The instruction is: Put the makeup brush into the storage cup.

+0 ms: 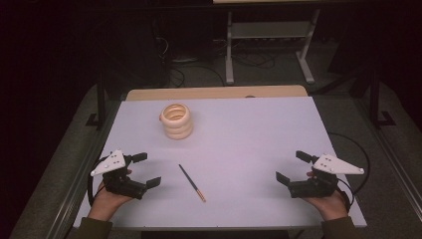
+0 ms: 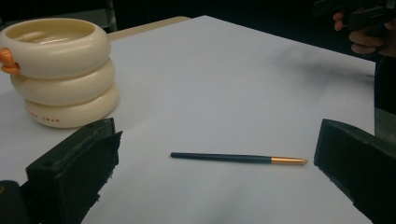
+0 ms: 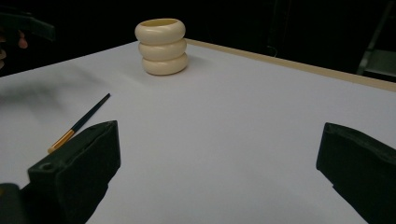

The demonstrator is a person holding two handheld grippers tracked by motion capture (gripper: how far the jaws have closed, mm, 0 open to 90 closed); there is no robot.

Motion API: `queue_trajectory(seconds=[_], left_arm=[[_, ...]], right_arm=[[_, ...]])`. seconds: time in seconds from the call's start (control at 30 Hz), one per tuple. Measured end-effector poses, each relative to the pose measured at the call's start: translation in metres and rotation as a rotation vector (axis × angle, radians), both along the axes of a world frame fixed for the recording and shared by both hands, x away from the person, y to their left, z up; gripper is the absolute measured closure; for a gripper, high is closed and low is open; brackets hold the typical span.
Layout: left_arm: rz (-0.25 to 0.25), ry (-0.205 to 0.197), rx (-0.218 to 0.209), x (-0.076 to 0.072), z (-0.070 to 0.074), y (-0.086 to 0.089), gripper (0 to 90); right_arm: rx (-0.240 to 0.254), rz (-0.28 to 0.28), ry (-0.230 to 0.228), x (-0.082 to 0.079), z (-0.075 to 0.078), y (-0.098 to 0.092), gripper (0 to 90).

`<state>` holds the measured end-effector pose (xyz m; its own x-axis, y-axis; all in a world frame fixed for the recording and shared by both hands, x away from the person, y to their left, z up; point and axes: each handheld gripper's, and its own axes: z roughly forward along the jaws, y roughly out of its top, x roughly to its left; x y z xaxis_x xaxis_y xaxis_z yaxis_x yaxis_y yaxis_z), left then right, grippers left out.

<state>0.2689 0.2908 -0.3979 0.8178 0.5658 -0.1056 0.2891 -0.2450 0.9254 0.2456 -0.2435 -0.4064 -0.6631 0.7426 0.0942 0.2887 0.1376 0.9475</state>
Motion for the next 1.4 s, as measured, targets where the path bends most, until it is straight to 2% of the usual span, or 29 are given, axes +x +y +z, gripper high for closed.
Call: queue_trajectory(seconds=[0.17,0.57,0.83,1.07,1.4], left_arm=[[-0.013,-0.002,0.009,0.003,0.000,-0.002,0.0],[-0.028,-0.015,-0.015,0.010,0.005,-0.007,0.0],[-0.046,-0.016,-0.012,0.015,0.004,-0.013,0.0],[-0.053,-0.016,-0.038,0.019,0.005,-0.016,0.0],[-0.061,-0.024,-0.048,0.025,0.006,-0.021,0.0]], right_arm=[[-0.002,0.002,-0.001,0.001,0.000,0.001,0.0],[0.003,-0.001,-0.003,0.001,0.002,0.001,0.0],[0.002,0.001,-0.003,0.001,0.002,0.001,0.0],[0.002,0.002,-0.002,0.001,0.001,0.002,0.0],[-0.005,0.005,-0.006,0.003,0.001,0.003,0.0]])
